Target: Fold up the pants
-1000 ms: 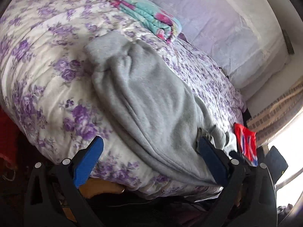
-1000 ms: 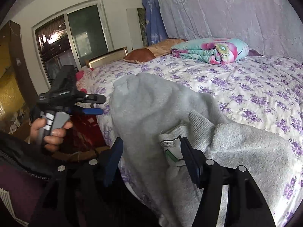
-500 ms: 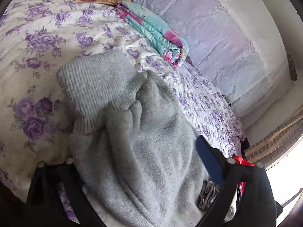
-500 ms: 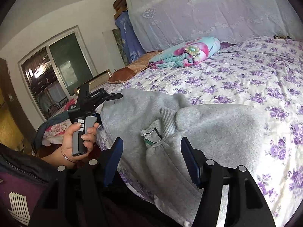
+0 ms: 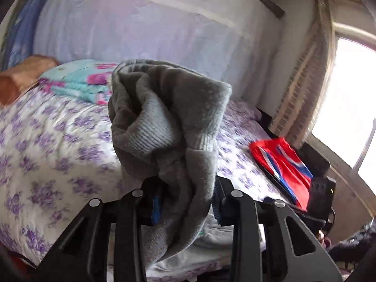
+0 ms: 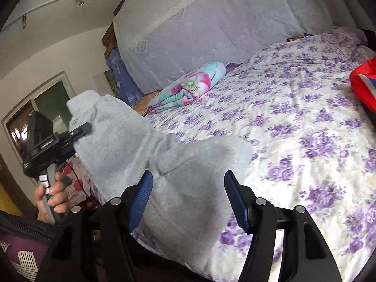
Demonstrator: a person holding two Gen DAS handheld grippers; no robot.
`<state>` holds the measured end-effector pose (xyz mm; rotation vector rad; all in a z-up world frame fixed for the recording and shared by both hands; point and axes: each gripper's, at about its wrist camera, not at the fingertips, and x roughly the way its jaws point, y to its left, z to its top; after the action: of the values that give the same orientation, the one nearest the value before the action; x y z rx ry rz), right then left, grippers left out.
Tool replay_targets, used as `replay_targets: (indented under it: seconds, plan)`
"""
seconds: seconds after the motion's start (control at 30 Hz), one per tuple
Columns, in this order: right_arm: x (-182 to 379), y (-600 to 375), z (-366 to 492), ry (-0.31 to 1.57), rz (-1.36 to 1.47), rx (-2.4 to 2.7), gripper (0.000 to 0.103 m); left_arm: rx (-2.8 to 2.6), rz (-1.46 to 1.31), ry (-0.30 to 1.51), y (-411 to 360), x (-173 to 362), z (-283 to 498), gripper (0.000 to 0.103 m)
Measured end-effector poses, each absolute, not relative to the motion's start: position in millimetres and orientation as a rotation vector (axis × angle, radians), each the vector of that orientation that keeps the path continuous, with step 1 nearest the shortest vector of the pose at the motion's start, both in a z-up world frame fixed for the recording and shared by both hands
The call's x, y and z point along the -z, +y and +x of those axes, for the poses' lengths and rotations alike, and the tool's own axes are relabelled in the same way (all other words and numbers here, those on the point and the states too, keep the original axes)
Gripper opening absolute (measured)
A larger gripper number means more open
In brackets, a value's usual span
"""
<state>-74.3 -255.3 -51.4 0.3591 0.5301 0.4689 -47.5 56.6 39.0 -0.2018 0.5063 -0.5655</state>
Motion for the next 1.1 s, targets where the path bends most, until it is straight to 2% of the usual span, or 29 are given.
replay_targets:
  seconds: [0.1,0.2,0.27,0.37,0.4,0.43,0.47,0.57,0.63,0.7,0.77,0.87,0.9,0.93,0.97,1.0,1.1]
  plan:
    - [47,-281,-81,0.495,0.41,-0.424,0.065,0.751,-0.08,0.612,-9,-32,-55,0.032]
    - [49,-298,-83,0.494,0.468,-0.436,0.078,0.893,-0.029,0.876,-57,16,-27,0.033]
    - [53,-301,-79,0.521,0.497,-0.478,0.082,0.94,-0.094,1.047,-68,55,-1,0.036]
    - [56,-296,-71,0.569,0.514,-0.525,0.087,0.978,-0.15,1.053,-60,49,1,0.04]
    - [56,-294,-67,0.578,0.524,-0.538,0.089,0.992,-0.148,1.052,-57,42,-2,0.054]
    - [55,-291,-63,0.587,0.535,-0.548,0.091,1.022,-0.165,1.054,-54,37,-8,0.086]
    - [53,-290,-59,0.592,0.547,-0.555,0.091,1.052,-0.192,1.056,-50,29,-13,0.099]
    - [37,-282,-51,0.585,0.541,-0.556,0.092,1.098,-0.155,1.007,-47,7,-37,0.098]
    - [18,-276,-55,0.515,0.496,-0.525,0.092,1.066,-0.103,0.964,-54,2,-43,0.098]
    - [3,-266,-62,0.46,0.468,-0.555,0.092,1.062,-0.116,1.01,-57,14,-35,0.098]
    - [1,-247,-57,0.503,0.409,-0.615,0.092,1.061,-0.148,1.07,-59,36,-22,0.098]
    - [45,-226,-26,0.764,0.266,-0.434,0.091,1.076,-0.233,1.09,-57,64,-6,0.098]
    - [66,-233,-16,0.824,0.299,-0.395,0.091,1.09,-0.246,1.071,-56,64,-6,0.098]
    - [86,-245,-7,0.875,0.364,-0.364,0.1,1.091,-0.226,1.06,-59,63,-8,0.098]
    - [106,-258,-1,0.936,0.509,-0.409,0.1,1.081,-0.204,1.06,-60,61,-10,0.098]
    - [114,-266,-3,0.941,0.618,-0.449,0.1,1.08,-0.191,1.06,-61,58,-12,0.098]
    - [85,-268,-28,0.808,0.577,-0.516,0.099,1.044,-0.124,1.004,-47,29,-26,0.098]
